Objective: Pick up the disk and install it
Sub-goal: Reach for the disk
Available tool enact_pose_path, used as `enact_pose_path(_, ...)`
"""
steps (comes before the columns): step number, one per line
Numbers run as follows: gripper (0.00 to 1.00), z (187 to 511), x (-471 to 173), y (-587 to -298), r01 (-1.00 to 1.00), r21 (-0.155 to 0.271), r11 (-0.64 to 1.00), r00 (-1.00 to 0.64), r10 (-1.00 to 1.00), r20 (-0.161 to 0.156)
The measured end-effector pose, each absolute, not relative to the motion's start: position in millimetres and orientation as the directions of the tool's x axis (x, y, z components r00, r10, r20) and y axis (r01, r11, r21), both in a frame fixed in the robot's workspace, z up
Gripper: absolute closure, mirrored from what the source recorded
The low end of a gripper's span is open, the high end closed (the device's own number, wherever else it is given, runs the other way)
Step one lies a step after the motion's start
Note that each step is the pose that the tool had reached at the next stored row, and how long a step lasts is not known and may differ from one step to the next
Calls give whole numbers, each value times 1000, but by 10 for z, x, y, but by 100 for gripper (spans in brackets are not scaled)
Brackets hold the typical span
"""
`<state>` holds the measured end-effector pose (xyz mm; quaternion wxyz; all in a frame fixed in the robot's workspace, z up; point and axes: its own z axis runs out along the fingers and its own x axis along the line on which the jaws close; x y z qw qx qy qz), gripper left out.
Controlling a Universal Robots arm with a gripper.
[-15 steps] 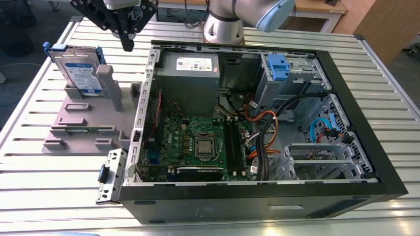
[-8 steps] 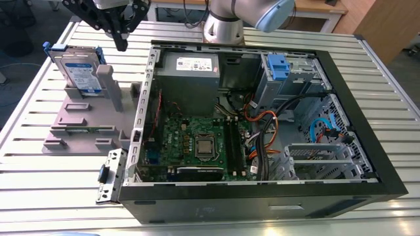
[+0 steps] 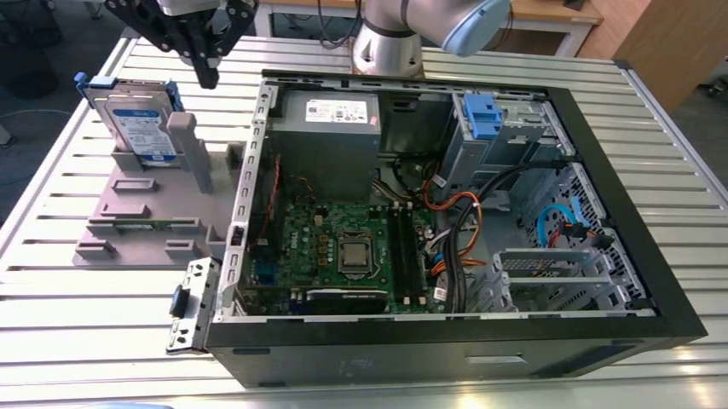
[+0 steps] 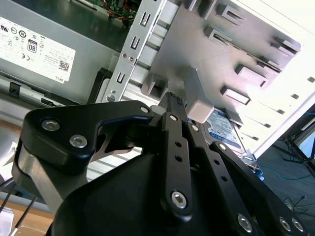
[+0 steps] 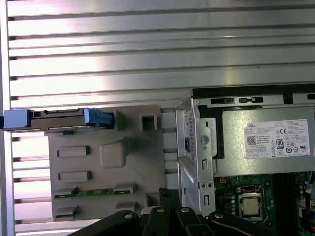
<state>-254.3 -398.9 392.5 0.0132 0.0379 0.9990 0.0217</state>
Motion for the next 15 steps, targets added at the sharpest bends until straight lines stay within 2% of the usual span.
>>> enact_pose_path(15,89,3925,-2572,-3989,75,44,996,-997,76,-25)
